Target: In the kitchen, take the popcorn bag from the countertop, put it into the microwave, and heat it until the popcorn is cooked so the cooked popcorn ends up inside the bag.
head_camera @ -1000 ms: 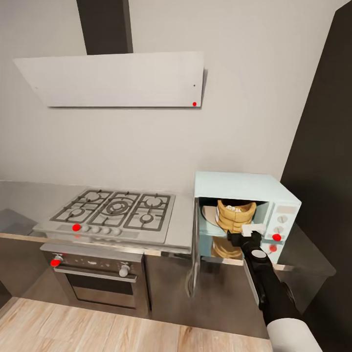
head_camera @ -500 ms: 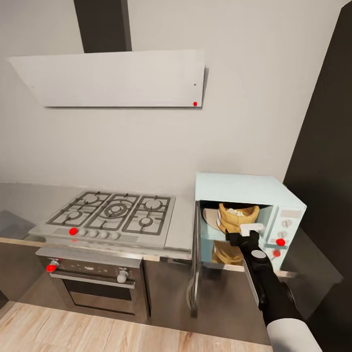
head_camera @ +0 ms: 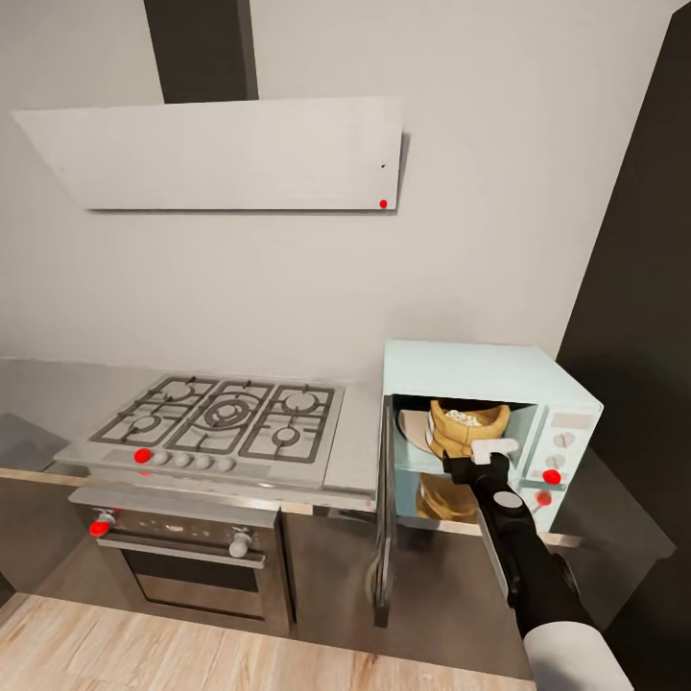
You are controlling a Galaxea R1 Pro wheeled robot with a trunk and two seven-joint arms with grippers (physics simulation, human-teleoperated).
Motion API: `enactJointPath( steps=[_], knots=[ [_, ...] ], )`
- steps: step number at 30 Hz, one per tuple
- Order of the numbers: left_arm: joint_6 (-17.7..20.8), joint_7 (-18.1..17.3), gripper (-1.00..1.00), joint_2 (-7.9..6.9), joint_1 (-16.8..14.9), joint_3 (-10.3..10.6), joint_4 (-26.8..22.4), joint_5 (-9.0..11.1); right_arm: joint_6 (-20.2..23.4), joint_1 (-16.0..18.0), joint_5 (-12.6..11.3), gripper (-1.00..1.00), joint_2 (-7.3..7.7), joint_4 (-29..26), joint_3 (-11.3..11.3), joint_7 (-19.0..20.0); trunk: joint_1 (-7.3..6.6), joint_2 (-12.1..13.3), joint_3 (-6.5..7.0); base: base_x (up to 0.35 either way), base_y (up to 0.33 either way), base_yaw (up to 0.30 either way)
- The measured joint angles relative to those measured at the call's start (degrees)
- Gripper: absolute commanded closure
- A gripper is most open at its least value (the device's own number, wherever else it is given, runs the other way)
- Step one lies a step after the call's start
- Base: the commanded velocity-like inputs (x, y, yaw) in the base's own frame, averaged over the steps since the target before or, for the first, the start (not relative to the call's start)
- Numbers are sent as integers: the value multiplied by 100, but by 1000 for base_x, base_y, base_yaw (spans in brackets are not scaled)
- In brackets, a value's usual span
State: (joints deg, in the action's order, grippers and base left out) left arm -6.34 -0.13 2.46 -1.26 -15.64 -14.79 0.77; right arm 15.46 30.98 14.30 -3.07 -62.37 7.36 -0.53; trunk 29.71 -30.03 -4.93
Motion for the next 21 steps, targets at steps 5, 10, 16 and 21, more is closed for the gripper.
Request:
enactJointPath(
  steps=[5, 10, 16, 21],
  knots=[
    [0, 2, -100, 2, 7, 11, -3, -5, -435, 455, -10, -100, 59, 935, 9, -9, 0, 0, 0, 0, 0, 0],
    [0, 1, -100, -1, 7, 12, -4, -6, -537, 535, -13, -100, 75, 1100, 9, -9, 0, 0, 0, 0, 0, 0],
    [0, 2, -100, 2, 7, 6, -1, -6, -540, 537, -13, -100, 75, 1105, 9, -9, 0, 0, 0, 1, 0, 0],
    [0, 1, -100, -1, 7, 10, -5, -6, -548, 538, -13, -100, 75, 1105, 9, -5, -1, 0, 0, 100, 0, 0]
  ],
)
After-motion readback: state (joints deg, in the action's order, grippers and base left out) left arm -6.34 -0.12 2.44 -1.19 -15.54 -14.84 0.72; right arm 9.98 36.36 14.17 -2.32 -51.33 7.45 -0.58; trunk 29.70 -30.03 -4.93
